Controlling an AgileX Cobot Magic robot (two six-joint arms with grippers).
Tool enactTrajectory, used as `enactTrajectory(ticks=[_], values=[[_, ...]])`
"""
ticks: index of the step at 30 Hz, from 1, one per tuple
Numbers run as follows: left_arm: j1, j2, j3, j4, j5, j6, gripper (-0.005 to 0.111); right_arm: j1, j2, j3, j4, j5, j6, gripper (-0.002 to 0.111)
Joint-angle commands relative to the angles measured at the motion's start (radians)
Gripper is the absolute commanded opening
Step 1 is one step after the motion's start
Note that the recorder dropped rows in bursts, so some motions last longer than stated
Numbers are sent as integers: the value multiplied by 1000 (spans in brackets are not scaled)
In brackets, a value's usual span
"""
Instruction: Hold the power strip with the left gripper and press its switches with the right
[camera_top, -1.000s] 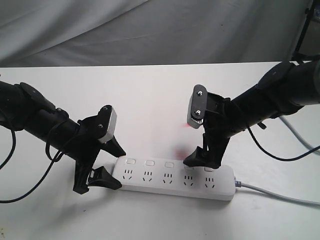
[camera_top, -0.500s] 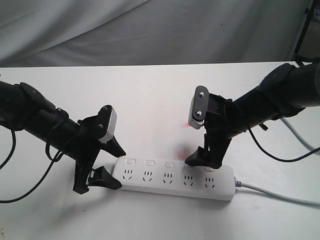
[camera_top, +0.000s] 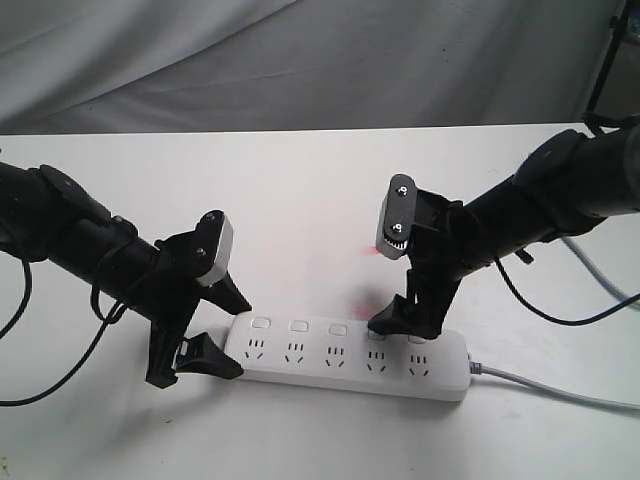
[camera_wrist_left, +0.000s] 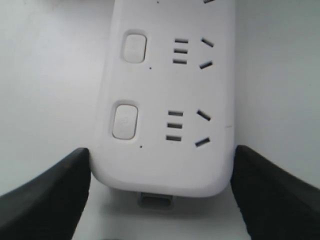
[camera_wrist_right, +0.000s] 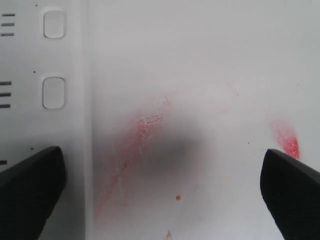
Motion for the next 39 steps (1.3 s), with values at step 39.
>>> enactTrajectory(ticks=[39], values=[[-4, -2, -6, -12, -6, 1, 0, 9, -116, 12, 27, -101, 6, 98]])
